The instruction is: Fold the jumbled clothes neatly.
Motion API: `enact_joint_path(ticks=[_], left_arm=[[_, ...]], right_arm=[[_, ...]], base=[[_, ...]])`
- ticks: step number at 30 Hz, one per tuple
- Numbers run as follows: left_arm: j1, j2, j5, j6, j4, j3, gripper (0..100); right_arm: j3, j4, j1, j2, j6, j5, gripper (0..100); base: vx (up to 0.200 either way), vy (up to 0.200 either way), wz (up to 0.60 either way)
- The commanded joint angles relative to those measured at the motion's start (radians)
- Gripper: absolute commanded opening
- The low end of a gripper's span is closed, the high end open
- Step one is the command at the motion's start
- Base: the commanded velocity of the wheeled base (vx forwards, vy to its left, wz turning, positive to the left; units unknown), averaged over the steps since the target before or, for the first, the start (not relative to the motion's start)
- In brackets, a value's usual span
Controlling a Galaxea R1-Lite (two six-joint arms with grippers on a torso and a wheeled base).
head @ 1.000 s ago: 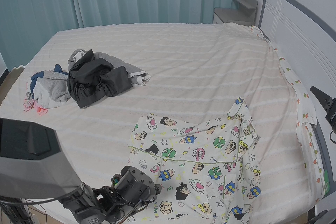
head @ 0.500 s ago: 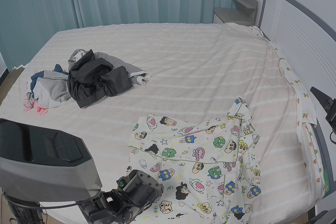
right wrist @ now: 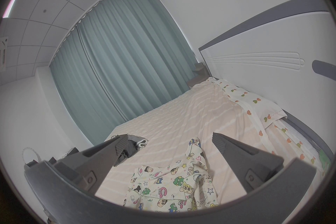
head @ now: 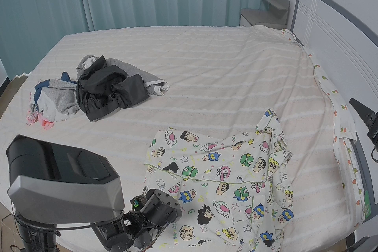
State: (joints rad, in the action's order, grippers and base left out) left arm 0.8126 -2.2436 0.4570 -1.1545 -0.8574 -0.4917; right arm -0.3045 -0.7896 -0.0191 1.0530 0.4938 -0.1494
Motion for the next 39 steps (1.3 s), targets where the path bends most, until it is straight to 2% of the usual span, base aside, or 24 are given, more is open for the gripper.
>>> enact_joint_path(ticks=[1, 5, 12, 19, 25, 33, 39], left_arm=[[-0.016, -0.002, 0.005, 0.001, 0.0, 0.004, 0], [-0.03, 0.032, 0.012, 0.009, 0.0, 0.008, 0], [-0.067, 0.079, 0.051, 0.081, -0.009, 0.028, 0], [-0.171, 0.085, 0.051, 0.188, -0.141, 0.091, 0], [-0.205, 0.036, 0.049, 0.223, -0.229, 0.11, 0], [-0.254, -0.001, 0.043, 0.259, -0.278, 0.113, 0], [-0.268, -0.004, -0.015, 0.256, -0.278, 0.114, 0]], right_arm=[[0.002, 0.0, 0.001, -0.004, 0.0, -0.001, 100], [0.002, 0.0, 0.001, -0.005, 0.0, -0.001, 100], [0.002, 0.0, -0.001, -0.005, 0.0, -0.001, 100], [0.002, 0.0, -0.001, -0.005, 0.002, -0.001, 100], [0.002, 0.0, -0.001, -0.004, 0.002, -0.001, 100], [0.001, 0.0, -0.001, -0.004, 0.002, -0.001, 100], [0.001, 0.0, -0.002, -0.005, 0.002, -0.001, 100]], base=[[0.0, 0.0, 0.0], [0.0, 0.0, 0.0], [0.0, 0.0, 0.0], [0.0, 0.0, 0.0], [0.0, 0.0, 0.0], [0.0, 0.0, 0.0], [0.0, 0.0, 0.0]])
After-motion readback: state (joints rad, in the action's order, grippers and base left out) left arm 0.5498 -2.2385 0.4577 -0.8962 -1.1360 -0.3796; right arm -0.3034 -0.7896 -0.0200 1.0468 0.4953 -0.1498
